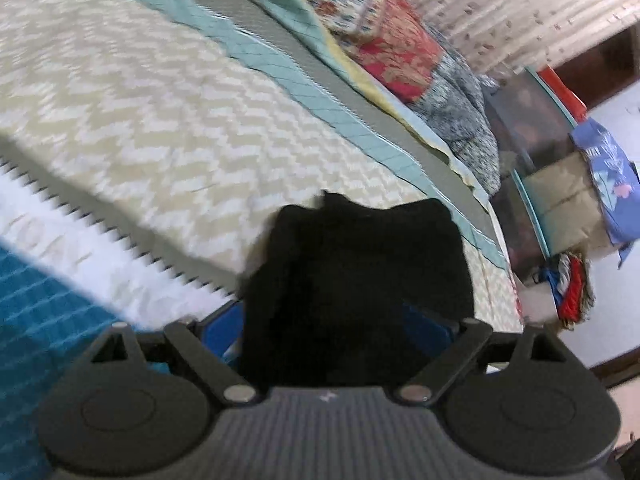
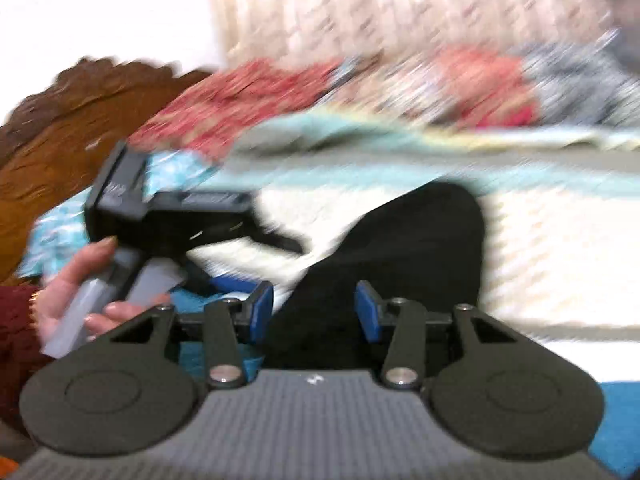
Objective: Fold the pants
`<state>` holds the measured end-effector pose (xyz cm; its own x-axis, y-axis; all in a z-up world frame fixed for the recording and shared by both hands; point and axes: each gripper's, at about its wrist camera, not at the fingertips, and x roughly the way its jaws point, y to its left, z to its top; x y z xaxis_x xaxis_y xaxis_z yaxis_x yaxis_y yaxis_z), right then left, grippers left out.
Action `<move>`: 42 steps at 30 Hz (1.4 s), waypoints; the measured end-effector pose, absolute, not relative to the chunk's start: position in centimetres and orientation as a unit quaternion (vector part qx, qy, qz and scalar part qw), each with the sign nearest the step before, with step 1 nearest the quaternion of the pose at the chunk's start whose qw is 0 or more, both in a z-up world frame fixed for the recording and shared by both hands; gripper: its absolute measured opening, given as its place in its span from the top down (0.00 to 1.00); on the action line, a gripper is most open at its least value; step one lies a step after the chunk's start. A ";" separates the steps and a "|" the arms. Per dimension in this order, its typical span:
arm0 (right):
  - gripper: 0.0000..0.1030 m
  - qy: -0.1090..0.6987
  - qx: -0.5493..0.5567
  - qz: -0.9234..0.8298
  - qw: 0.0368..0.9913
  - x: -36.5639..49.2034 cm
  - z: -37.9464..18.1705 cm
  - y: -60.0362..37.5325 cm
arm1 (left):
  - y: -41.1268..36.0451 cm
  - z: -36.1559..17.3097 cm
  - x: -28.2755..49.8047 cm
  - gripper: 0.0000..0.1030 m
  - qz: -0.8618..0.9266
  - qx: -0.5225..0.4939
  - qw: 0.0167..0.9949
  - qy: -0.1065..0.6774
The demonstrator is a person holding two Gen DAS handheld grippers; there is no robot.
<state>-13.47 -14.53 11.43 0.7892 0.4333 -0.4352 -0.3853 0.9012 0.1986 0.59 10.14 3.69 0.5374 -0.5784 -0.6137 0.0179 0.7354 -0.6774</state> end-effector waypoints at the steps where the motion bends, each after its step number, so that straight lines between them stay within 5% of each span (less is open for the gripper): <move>1: 0.53 0.240 0.059 0.192 0.950 -13.1 11.5 -15.7 | 9.6 3.6 1.4 0.11 -0.187 -0.312 0.817 0.448; 3: 0.54 0.247 0.101 0.160 0.950 -12.2 11.1 -18.2 | 8.7 3.4 2.7 0.15 -0.196 -0.306 0.815 0.452; 5: 0.54 0.246 0.144 0.147 0.947 -11.1 11.2 -19.6 | 7.6 3.1 3.7 0.51 -0.199 -0.291 0.817 0.456; 6: 0.55 0.246 0.157 0.147 0.945 -10.5 10.9 -19.7 | 7.1 3.0 3.8 0.77 -0.191 -0.278 0.821 0.461; 8: 0.58 0.255 0.172 0.151 0.940 -8.8 10.6 -19.2 | 6.7 3.6 3.3 0.85 -0.181 -0.259 0.840 0.441; 12: 0.66 0.322 0.171 0.173 0.915 -4.7 7.9 -16.6 | 6.1 5.1 1.7 0.85 -0.141 -0.182 0.890 0.393; 15: 0.65 0.376 0.146 0.186 0.896 -3.1 4.2 -14.3 | 4.5 3.4 2.1 0.84 -0.090 -0.101 0.894 0.427; 19: 0.65 0.362 0.084 0.176 0.912 -4.5 5.3 -12.6 | 5.3 3.6 1.7 0.80 -0.095 -0.130 0.889 0.429; 28: 0.57 0.303 0.167 0.195 0.918 -8.4 8.7 -17.3 | 6.2 7.5 -0.9 0.76 -0.186 -0.208 0.889 0.364; 35: 0.55 0.397 0.173 0.179 0.884 -7.6 2.9 -16.8 | 2.4 0.9 -1.7 0.70 -0.209 -0.138 0.859 0.446; 39: 0.52 0.392 0.151 0.178 0.890 -7.7 4.4 -16.2 | 2.9 2.1 -1.7 0.70 -0.204 -0.152 0.858 0.446; 42: 0.51 0.373 0.163 0.175 0.897 -8.9 5.2 -16.5 | 3.5 3.6 -2.7 0.55 -0.184 -0.142 0.868 0.439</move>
